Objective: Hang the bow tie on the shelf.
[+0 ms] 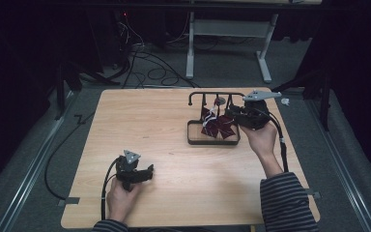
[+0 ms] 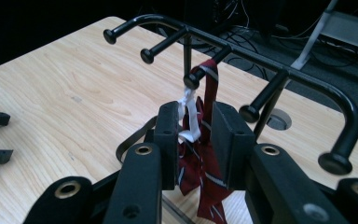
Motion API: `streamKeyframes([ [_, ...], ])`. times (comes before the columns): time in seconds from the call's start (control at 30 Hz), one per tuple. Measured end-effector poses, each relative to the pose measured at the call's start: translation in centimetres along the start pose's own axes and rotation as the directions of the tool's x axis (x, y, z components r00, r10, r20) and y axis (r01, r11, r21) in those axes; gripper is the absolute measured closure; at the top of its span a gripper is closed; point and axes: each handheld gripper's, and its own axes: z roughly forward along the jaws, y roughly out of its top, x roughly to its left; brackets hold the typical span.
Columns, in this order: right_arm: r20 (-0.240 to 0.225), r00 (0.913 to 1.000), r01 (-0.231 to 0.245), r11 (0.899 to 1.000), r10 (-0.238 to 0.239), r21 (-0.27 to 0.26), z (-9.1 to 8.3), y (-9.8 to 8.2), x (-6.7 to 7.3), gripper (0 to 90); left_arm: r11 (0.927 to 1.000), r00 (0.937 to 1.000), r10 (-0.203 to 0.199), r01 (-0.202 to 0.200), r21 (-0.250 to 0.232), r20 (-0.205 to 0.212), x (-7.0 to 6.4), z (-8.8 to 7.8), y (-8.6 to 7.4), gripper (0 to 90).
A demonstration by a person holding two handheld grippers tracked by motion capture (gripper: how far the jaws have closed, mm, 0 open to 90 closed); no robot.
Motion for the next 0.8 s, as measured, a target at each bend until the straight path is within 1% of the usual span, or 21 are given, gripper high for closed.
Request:
streamKeyframes([
  [0.43, -0.003, 1.0, 0.006, 1.0, -0.006, -0.006, -1.6, -1.4, 0.2, 73.1, 1.0, 1.0, 0.0, 0.0, 0.0, 0.001, 0.0, 0.0, 0.0, 15.8],
  [0.63, -0.006, 1.0, -0.005, 1.0, 0.005, -0.009, -2.2, -2.0, 0.1, 73.1, 1.0, 1.0, 0.0, 0.0, 0.0, 0.001, 0.0, 0.0, 0.0, 15.8],
  [0.8, -0.008, 0.9999, -0.011, 1.0, 0.011, -0.001, -2.5, -2.7, -0.1, 72.6, 1.0, 1.0, 0.0, 0.0, 0.0, 0.0, 0.0, 0.0, 0.0, 15.8],
])
